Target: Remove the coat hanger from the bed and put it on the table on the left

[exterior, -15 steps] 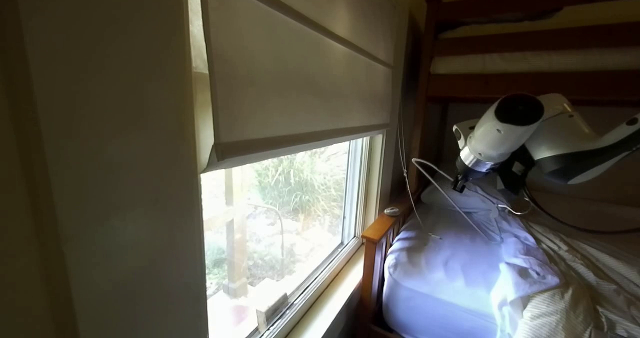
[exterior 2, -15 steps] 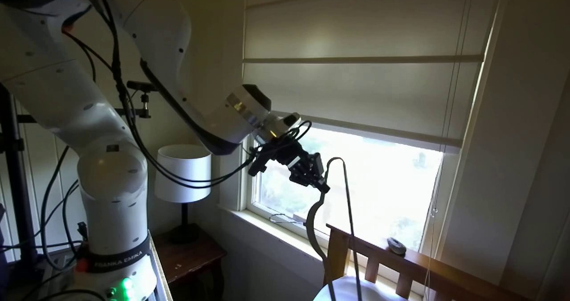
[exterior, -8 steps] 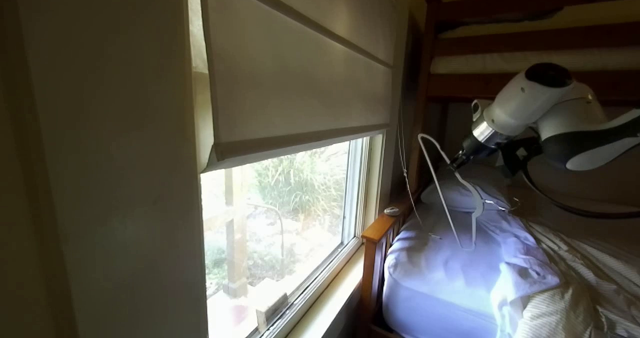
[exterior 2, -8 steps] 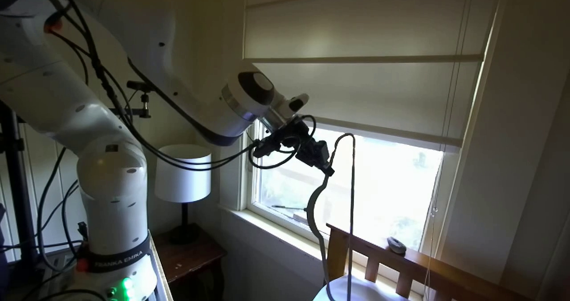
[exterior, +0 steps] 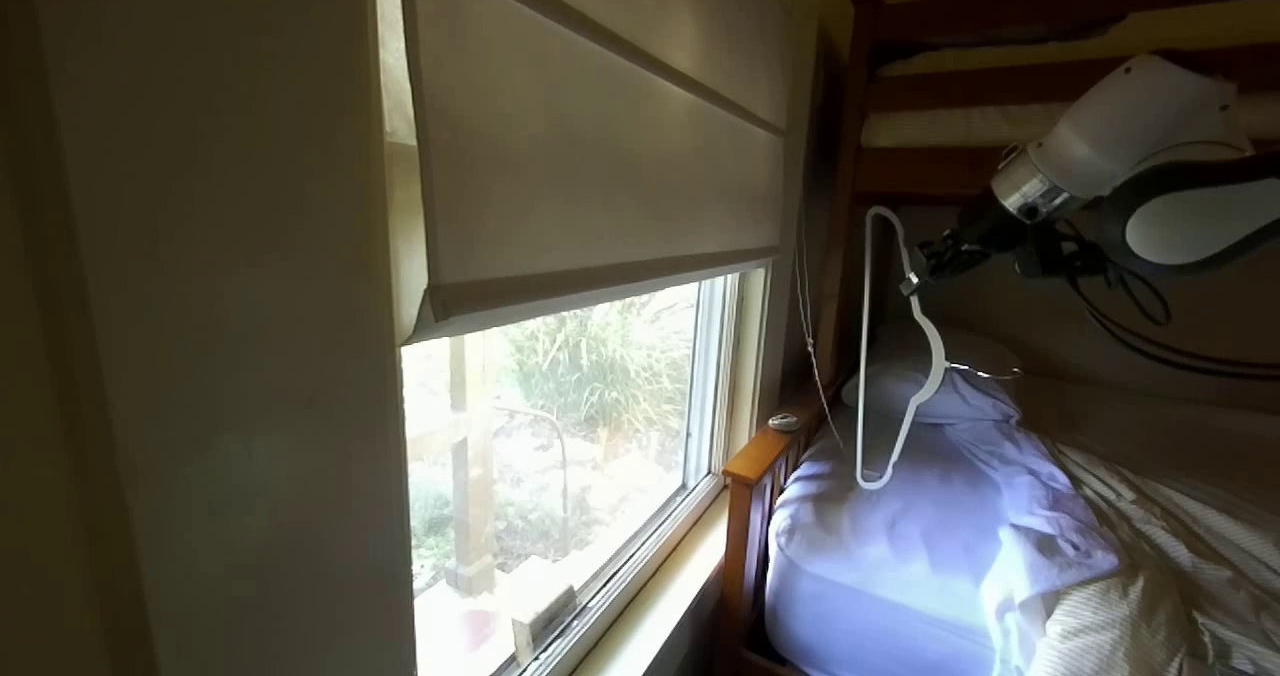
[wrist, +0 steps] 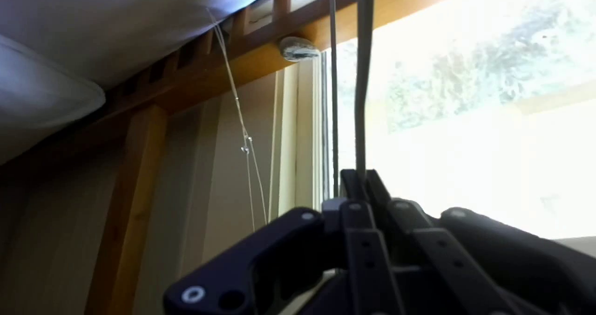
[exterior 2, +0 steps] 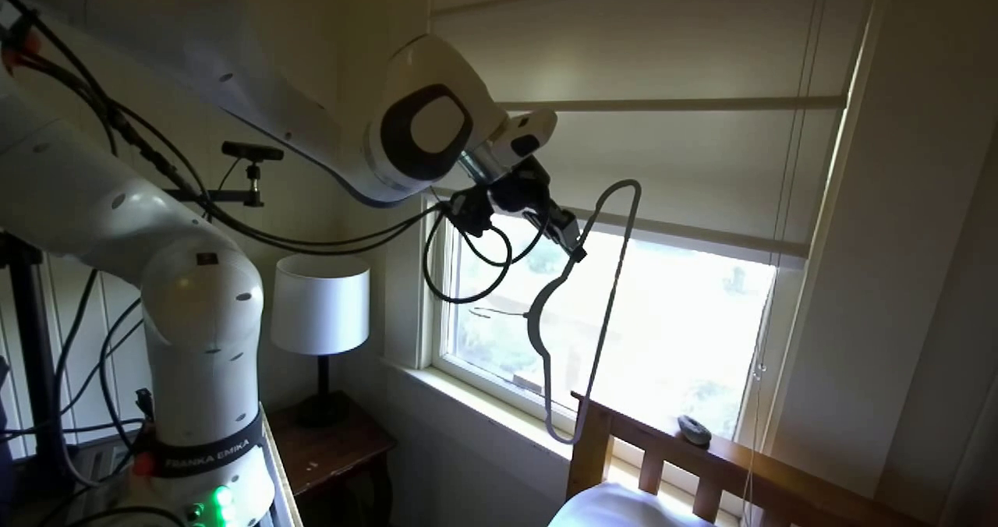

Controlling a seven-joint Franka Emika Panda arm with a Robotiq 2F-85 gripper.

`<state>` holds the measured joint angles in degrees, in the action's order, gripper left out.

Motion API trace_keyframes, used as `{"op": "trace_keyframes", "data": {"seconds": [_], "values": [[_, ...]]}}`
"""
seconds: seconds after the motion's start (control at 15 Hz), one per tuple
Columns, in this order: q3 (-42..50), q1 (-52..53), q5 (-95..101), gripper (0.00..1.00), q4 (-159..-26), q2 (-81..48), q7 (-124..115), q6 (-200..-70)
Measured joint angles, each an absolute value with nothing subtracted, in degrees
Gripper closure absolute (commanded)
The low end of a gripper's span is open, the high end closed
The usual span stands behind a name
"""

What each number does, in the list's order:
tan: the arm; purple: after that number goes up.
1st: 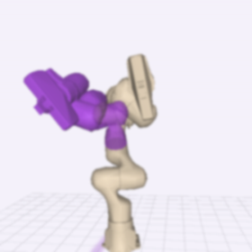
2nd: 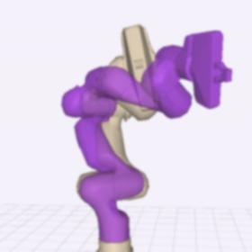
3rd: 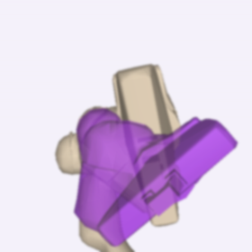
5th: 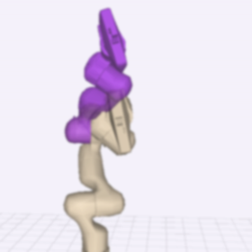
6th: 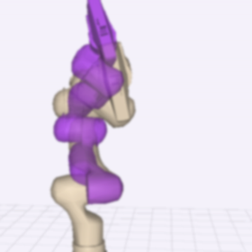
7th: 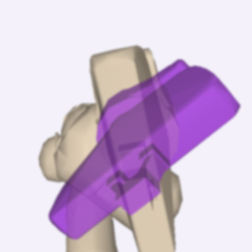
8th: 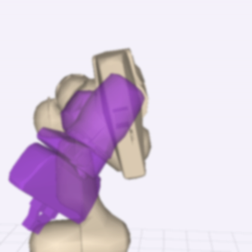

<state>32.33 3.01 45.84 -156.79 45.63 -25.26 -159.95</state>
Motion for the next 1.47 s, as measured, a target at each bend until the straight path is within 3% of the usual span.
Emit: {"op": "trace_keyframes", "data": {"seconds": [0.47,0.93,1.47], "values": [[34.53,9.90,13.78,0.99,-156.52,47.09,-7.00,-158.84],[39.85,24.88,-10.94,0.99,-148.99,36.04,10.68,-149.27],[39.07,24.21,-27.34,0.99,-149.66,20.62,25.15,-139.95]]}}
